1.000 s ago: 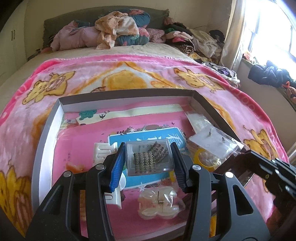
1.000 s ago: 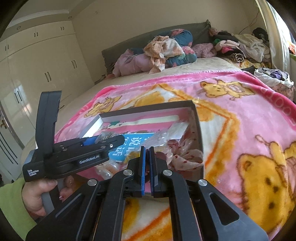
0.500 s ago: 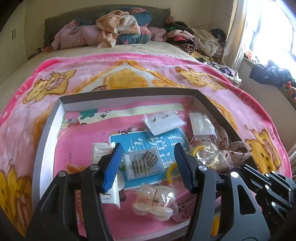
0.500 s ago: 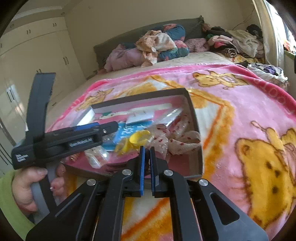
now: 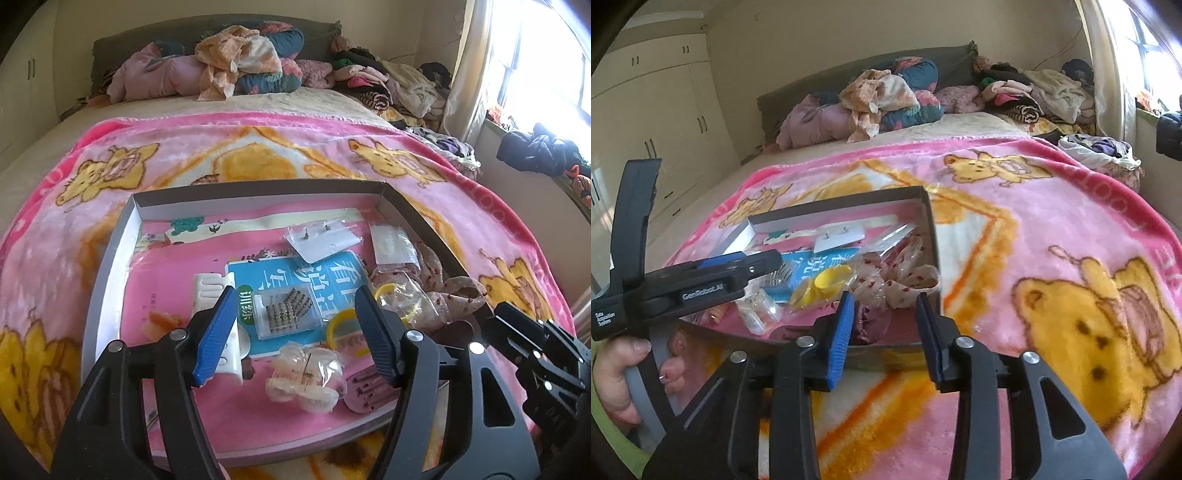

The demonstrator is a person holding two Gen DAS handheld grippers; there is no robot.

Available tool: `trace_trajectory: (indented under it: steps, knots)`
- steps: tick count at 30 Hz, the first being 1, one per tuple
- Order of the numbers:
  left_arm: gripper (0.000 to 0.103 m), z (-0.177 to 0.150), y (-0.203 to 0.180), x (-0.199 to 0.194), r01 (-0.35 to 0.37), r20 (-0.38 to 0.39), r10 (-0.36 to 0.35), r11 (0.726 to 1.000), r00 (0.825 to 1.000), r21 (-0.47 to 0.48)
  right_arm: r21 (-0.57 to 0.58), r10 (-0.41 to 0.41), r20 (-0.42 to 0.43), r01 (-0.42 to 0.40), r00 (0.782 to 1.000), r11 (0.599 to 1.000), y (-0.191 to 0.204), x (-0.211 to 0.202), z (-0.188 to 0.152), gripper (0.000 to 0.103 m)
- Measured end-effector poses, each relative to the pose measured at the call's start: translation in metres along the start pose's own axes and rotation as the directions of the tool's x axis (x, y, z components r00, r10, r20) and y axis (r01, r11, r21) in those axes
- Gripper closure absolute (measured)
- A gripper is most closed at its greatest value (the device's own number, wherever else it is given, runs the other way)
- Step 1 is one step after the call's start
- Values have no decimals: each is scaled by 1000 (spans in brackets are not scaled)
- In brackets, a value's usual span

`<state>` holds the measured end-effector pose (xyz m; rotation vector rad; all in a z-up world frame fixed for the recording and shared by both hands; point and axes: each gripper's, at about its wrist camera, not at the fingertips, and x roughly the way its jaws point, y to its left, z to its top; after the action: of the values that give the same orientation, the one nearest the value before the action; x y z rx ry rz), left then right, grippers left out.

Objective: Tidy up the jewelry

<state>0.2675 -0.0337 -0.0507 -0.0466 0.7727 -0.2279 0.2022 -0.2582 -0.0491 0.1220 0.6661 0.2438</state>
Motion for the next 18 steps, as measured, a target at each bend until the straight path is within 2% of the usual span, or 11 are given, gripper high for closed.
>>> trace_trajectory:
  steps: [3, 8, 11, 14, 18]
  knots:
    - [38, 0, 0, -5, -4, 7, 4, 1000, 1000, -1, -20, -19, 17, 20, 1000, 1000, 0, -6, 2, 51]
    - [23, -2, 1, -16, -18, 25, 18, 1000, 1000, -2, -58, -69, 69, 73, 995, 996, 5, -20, 2, 23]
    - [16, -6, 3, -24, -22, 35, 22, 1000, 999, -11, -79, -95, 112, 104, 989, 991, 9, -29, 3, 10]
    - [12, -10, 4, -33, -26, 53, 27, 1000, 998, -15, -98, -91, 136, 105, 987, 990, 14, -36, 2, 7]
    - [12, -17, 5, -49, -29, 95, 31, 999, 995, -15, -123, -93, 163, 114, 982, 986, 22, -44, -1, 7]
